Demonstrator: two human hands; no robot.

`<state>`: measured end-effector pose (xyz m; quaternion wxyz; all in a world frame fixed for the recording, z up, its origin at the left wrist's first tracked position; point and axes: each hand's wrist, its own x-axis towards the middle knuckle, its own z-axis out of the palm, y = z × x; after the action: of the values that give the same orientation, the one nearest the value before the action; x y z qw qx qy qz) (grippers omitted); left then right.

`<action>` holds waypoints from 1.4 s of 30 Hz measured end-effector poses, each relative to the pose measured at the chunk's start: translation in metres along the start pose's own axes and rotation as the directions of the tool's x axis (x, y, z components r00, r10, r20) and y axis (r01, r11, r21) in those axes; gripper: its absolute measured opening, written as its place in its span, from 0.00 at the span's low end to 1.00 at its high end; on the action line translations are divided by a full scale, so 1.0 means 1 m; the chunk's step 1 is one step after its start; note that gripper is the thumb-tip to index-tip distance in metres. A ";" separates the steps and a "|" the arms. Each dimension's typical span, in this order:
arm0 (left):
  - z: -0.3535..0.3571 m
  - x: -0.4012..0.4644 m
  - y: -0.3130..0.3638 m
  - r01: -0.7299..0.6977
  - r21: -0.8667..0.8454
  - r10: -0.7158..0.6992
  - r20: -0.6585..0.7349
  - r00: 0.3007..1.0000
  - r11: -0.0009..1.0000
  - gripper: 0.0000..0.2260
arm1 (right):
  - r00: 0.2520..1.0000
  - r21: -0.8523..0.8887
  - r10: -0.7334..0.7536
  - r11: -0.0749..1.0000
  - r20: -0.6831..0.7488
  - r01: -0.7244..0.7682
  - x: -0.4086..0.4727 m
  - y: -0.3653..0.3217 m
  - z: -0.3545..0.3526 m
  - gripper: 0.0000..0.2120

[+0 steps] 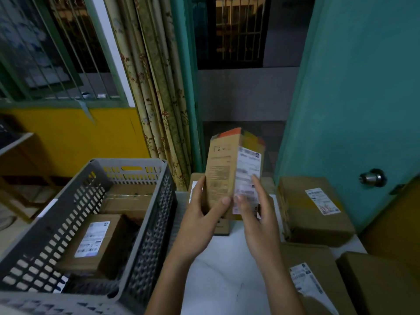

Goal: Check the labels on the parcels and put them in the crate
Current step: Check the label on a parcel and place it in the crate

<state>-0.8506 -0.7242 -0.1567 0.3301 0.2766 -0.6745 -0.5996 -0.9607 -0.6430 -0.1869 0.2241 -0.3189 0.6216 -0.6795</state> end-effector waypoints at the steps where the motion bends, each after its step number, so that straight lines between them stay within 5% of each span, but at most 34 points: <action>1: 0.001 0.000 0.002 0.010 0.004 -0.010 0.008 1.000 1.000 0.20 | 1.000 -0.017 -0.029 0.999 -0.004 0.029 0.000 0.000 0.001 0.25; 5: -0.003 0.002 -0.006 0.062 -0.058 -0.064 -0.029 0.998 0.996 0.20 | 0.995 -0.020 -0.101 0.995 -0.025 0.101 -0.004 -0.002 0.002 0.23; 13: -0.008 0.001 -0.009 0.129 -0.135 -0.129 0.003 0.992 0.982 0.20 | 0.998 0.147 -0.018 0.989 -0.057 0.027 -0.006 -0.011 0.005 0.31; 19: -0.016 0.002 -0.012 0.190 -0.001 -0.189 0.096 0.977 0.982 0.40 | 0.983 0.406 0.183 0.901 -0.030 -0.155 -0.002 -0.013 0.002 0.29; 26: -0.003 0.006 -0.013 0.226 0.012 -0.221 -0.158 0.962 0.974 0.22 | 0.959 0.375 0.199 0.920 -0.203 -0.111 0.001 -0.002 0.007 0.40; 31: -0.003 0.006 -0.007 0.194 0.038 -0.183 -0.197 0.963 0.980 0.09 | 0.941 0.326 0.227 0.935 -0.251 -0.138 -0.001 -0.005 -0.003 0.38; 33: -0.011 0.006 -0.006 0.175 0.116 -0.155 -0.163 0.974 0.978 0.11 | 0.922 0.241 0.211 0.961 -0.323 -0.135 -0.003 -0.014 -0.012 0.41; 35: -0.019 0.005 -0.004 0.156 0.210 -0.140 -0.091 0.986 0.965 0.13 | 0.928 -0.038 0.084 0.994 -0.363 -0.104 -0.003 -0.023 -0.024 0.41; 38: -0.028 0.005 -0.004 0.119 0.335 -0.131 0.014 0.991 0.935 0.16 | 0.997 -0.601 0.030 0.796 -0.069 -0.066 0.002 -0.033 -0.039 0.45; 42: -0.031 0.005 -0.002 -0.042 0.509 -0.057 0.177 0.983 0.860 0.14 | 0.954 -0.830 0.234 0.557 0.186 0.026 0.001 -0.045 -0.042 0.41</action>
<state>-0.8296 -0.7476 -0.1557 0.1783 0.2997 -0.8359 -0.4239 -0.9867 -0.6087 -0.1429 0.1734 -0.4397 0.8468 -0.2441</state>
